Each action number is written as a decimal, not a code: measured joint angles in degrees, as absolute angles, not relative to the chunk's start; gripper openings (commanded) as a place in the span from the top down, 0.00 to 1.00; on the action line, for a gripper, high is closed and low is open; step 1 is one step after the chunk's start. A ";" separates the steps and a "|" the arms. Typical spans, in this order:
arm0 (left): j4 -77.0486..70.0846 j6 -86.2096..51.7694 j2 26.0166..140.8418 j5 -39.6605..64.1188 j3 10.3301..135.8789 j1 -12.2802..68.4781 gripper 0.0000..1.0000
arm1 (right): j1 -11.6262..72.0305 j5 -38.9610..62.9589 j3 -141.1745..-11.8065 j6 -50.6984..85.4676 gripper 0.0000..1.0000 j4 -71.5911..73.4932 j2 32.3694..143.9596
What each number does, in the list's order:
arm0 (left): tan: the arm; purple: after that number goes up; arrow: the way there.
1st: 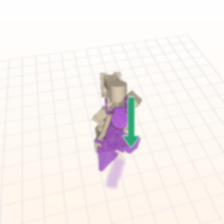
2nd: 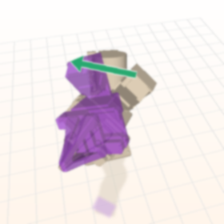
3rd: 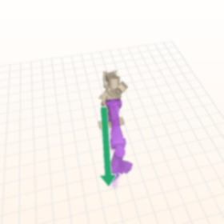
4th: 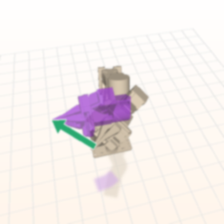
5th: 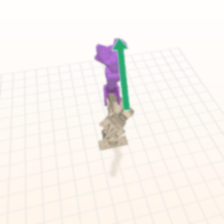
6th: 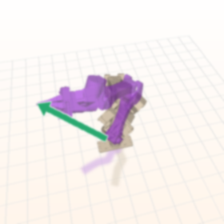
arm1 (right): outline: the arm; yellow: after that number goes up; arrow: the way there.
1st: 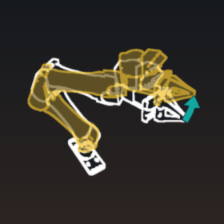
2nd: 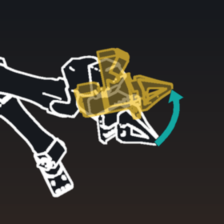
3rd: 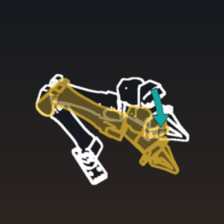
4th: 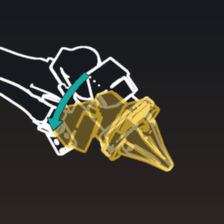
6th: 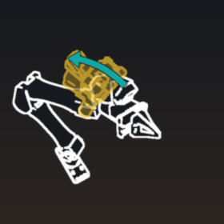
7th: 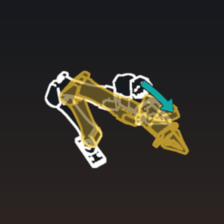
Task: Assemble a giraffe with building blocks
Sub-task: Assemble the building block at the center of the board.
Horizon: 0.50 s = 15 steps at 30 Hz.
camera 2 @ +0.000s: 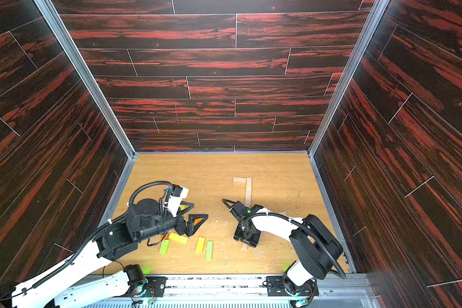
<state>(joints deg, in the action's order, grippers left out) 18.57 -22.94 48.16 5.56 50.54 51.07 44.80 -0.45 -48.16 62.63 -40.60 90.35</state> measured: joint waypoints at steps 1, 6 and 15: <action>18.61 -22.94 48.27 5.61 50.33 51.07 0.02 | 44.58 -0.21 -48.27 62.41 0.56 -40.69 90.65; 18.81 -22.94 48.31 5.56 49.69 51.07 0.02 | 43.09 -0.05 -48.73 61.12 0.65 -40.66 91.11; 18.79 -22.94 48.31 5.41 49.69 51.07 0.02 | 40.01 -0.67 -50.76 58.28 0.71 -40.66 92.75</action>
<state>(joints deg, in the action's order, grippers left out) 18.79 -22.94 48.31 5.41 49.69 51.07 40.01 -0.67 -50.76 58.28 -40.66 92.75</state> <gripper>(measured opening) 0.977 0.298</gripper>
